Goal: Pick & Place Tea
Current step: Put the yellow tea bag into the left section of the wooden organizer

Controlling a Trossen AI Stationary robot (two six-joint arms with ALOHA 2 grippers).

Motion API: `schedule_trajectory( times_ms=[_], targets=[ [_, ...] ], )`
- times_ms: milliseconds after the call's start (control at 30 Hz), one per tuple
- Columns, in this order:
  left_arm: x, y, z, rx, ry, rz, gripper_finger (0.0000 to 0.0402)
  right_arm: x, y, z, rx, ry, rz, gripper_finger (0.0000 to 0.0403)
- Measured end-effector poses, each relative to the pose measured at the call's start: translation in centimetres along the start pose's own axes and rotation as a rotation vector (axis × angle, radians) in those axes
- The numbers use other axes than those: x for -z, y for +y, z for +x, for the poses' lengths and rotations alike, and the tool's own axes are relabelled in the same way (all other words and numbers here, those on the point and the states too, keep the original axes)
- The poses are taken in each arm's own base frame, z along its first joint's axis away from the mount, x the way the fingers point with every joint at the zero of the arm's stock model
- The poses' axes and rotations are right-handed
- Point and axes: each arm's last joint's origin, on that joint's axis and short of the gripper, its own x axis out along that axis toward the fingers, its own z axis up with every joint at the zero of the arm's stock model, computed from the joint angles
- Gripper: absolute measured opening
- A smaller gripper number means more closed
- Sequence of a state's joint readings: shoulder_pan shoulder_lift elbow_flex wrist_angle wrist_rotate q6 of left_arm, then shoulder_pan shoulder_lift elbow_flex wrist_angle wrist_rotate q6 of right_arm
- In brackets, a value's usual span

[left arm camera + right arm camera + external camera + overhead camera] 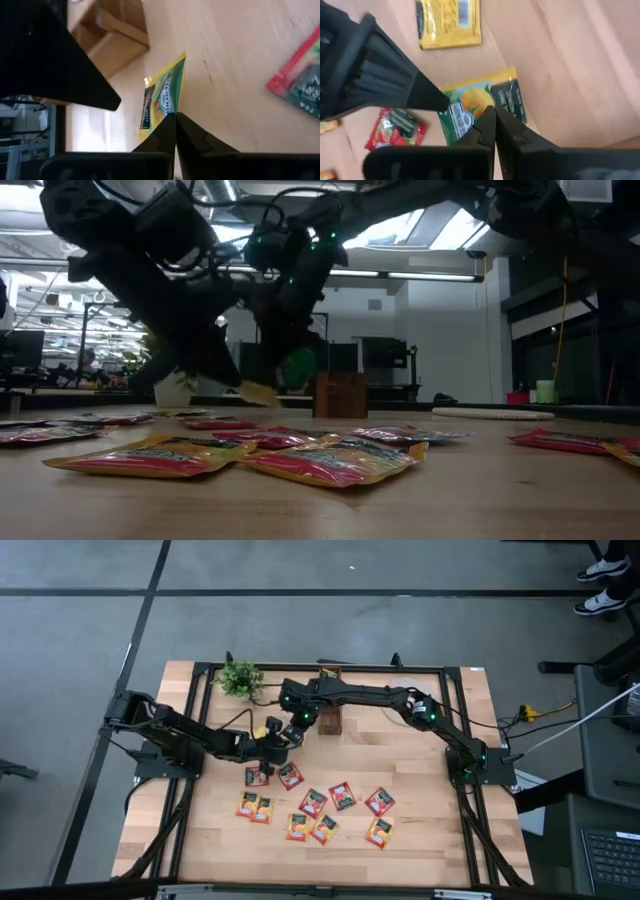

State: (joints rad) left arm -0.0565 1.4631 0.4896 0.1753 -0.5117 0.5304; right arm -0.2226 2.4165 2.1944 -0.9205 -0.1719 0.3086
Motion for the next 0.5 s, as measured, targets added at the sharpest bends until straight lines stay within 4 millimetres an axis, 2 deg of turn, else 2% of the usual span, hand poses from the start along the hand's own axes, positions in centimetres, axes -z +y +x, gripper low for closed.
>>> schedule_trajectory(
  times_ms=[233,500],
  targets=[
    [-0.1,1.5,-2.1,-0.057,-0.019,-0.027,0.0002,-0.7,1.0,-5.3,0.01,-0.115,-0.018,0.0012],
    [-0.5,4.6,-5.9,-0.242,-0.102,-0.098,0.0002,-0.4,2.1,-11.8,0.025,-0.215,-0.027,0.0006]
  ],
)
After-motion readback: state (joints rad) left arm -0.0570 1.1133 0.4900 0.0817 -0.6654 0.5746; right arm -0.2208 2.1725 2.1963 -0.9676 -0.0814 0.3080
